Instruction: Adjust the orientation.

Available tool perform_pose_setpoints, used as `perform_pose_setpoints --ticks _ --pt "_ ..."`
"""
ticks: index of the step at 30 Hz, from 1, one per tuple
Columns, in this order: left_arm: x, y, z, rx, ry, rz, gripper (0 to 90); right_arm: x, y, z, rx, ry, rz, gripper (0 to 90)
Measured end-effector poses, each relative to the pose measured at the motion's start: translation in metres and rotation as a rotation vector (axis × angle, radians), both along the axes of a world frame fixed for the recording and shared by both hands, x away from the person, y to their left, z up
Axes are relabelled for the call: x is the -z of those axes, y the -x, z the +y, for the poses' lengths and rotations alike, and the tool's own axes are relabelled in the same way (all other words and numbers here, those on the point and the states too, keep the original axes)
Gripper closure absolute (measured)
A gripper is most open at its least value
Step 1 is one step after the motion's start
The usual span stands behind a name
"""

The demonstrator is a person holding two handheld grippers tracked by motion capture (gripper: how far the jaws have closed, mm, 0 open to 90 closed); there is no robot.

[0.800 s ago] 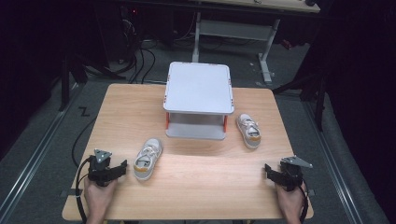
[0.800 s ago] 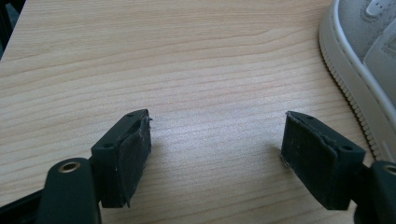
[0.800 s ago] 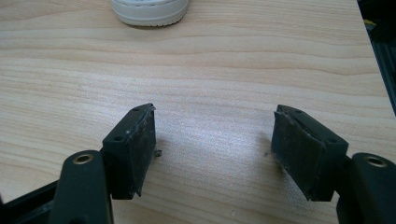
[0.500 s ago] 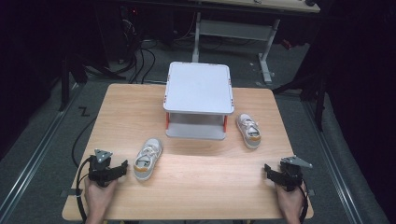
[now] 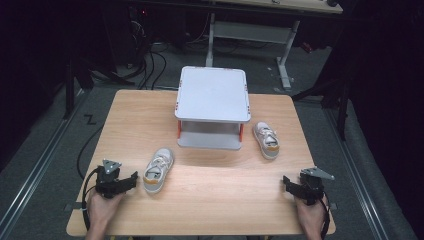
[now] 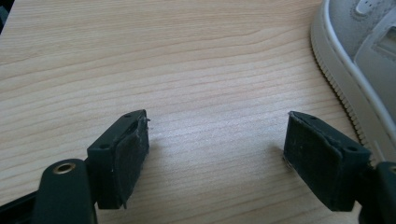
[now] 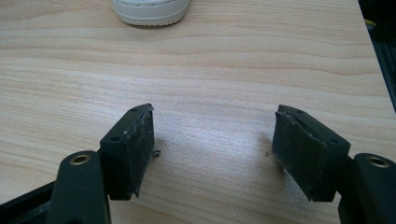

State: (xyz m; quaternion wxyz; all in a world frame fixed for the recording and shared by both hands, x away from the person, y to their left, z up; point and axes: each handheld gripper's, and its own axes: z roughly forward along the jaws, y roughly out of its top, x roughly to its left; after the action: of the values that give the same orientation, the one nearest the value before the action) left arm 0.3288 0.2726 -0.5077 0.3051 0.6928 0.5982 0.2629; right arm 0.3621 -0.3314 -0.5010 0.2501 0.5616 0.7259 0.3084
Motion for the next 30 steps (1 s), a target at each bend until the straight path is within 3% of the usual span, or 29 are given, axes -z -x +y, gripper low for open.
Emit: perform_pose_setpoints --ticks 8,11,17,27,30 --pt "-0.002 -0.002 -0.005 0.018 0.016 0.003 26.7 0.000 0.000 0.000 -0.001 0.002 -0.001 29.7" --pt "-0.004 0.000 -0.007 0.014 0.053 -0.005 27.7 0.000 0.000 0.000 -0.001 0.002 -0.001 29.7" --pt "-0.012 0.002 -0.006 0.013 0.075 -0.005 30.9 0.000 0.000 0.000 -0.001 0.002 -0.001 29.7" --pt "-0.038 0.014 -0.010 0.067 0.109 -0.030 35.0 0.000 0.000 0.000 -0.001 0.001 -0.001 29.7" --pt "-0.048 0.018 -0.014 0.106 0.086 -0.036 38.8 0.000 0.000 0.000 -0.002 0.002 -0.001 29.8"
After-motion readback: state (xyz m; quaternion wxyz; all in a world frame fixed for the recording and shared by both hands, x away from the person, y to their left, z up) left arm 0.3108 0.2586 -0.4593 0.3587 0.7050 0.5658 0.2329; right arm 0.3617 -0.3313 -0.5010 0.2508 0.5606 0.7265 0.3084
